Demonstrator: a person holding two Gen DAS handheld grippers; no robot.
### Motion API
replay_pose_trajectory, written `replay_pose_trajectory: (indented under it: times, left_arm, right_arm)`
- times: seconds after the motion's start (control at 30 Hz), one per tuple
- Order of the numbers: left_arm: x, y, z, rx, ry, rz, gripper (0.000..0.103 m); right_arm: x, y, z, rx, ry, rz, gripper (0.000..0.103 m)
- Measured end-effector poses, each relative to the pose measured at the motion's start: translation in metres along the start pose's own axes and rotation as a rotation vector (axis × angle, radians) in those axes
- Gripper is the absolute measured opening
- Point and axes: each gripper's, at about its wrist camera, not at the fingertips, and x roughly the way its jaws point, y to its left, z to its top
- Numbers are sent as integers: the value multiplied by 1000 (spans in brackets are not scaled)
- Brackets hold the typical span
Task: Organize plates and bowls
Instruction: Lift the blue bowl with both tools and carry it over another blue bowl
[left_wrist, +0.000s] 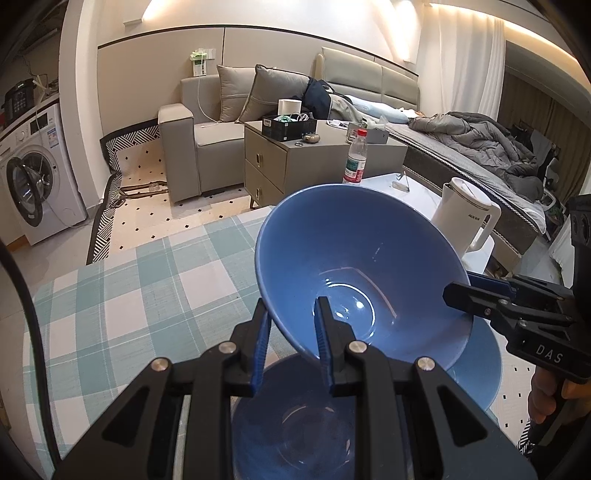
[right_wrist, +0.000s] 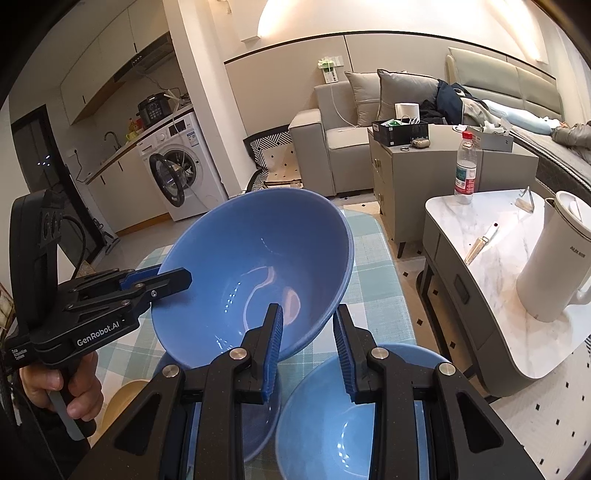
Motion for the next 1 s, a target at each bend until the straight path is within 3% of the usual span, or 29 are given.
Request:
replay_pose_trajectory:
  times: [1.0]
  left_arm:
    - [-50,9,-31,-28,-42,27,22]
  right_arm:
    - [-29,35,-20,-47,-10,54,30]
